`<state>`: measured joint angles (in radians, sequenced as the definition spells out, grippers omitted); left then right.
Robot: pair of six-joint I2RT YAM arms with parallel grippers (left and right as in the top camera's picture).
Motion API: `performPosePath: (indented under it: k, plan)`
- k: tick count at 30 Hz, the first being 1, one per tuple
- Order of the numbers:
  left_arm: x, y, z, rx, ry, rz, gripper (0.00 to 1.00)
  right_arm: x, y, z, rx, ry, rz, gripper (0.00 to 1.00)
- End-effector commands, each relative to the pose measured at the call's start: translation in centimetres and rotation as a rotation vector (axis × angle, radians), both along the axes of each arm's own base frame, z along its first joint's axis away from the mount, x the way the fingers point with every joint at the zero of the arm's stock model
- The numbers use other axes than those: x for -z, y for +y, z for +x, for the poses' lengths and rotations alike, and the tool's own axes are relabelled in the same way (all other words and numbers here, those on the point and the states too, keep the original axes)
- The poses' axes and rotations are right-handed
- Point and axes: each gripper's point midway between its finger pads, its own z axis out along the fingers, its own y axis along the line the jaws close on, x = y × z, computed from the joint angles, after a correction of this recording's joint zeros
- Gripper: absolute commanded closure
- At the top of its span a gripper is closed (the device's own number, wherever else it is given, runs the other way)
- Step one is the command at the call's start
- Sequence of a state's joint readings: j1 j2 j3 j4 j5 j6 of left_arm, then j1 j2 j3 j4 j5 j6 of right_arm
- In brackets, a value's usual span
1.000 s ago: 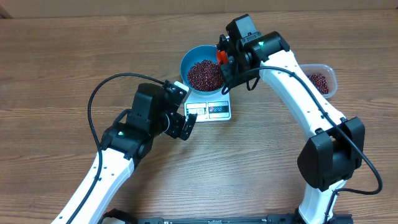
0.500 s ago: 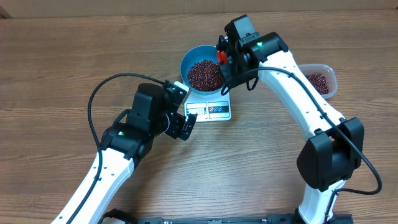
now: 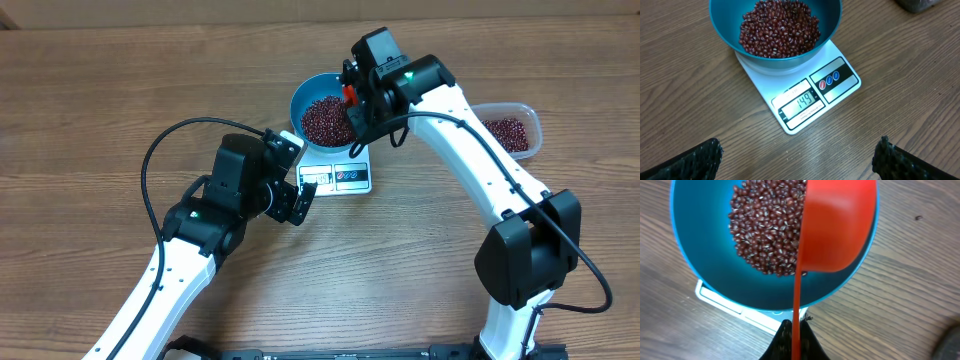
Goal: Scoop item into bowl and weigh 150g on scale
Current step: 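Shake the tilted scoop gently over the bowl to add a few beans, then carry the red scoop from the bowl back to the bean tub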
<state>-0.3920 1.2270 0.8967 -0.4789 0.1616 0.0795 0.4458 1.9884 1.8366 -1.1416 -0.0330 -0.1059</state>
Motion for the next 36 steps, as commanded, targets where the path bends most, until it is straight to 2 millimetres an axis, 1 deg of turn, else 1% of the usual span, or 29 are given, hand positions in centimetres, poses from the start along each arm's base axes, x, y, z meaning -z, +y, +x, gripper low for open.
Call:
performPosePath:
  k: [1,5,22,28,32,35,36]
  plan:
    - [-0.7,-0.1,0.3,0.007,-0.016,-0.010,0.01,-3.3,0.4,0.5,-0.006,-0.041,0.117,0.96]
    - [-0.7,-0.1,0.3,0.007,-0.015,-0.010,0.01,-3.5,0.3,0.6,-0.004,-0.019,0.170,0.96]
    - [-0.7,-0.1,0.3,0.007,-0.016,-0.010,0.01,-4.5,-1.6,1.1,0.034,0.057,0.364,0.96]
    - [-0.7,-0.1,0.3,0.007,-0.016,-0.010,0.00,-4.9,-2.1,1.1,0.038,0.069,0.400,0.96]
    - [-0.7,-0.1,0.3,0.007,-0.016,-0.010,0.00,-6.1,-2.3,0.9,0.016,0.069,0.463,0.96]
    - [-0.7,-0.1,0.3,0.007,-0.016,-0.010,0.00,-7.1,-3.2,0.9,0.031,0.060,0.498,0.96]
    - [-0.7,-0.1,0.3,0.007,-0.016,-0.010,0.00,-7.7,-3.9,0.8,0.035,0.054,0.515,0.96]
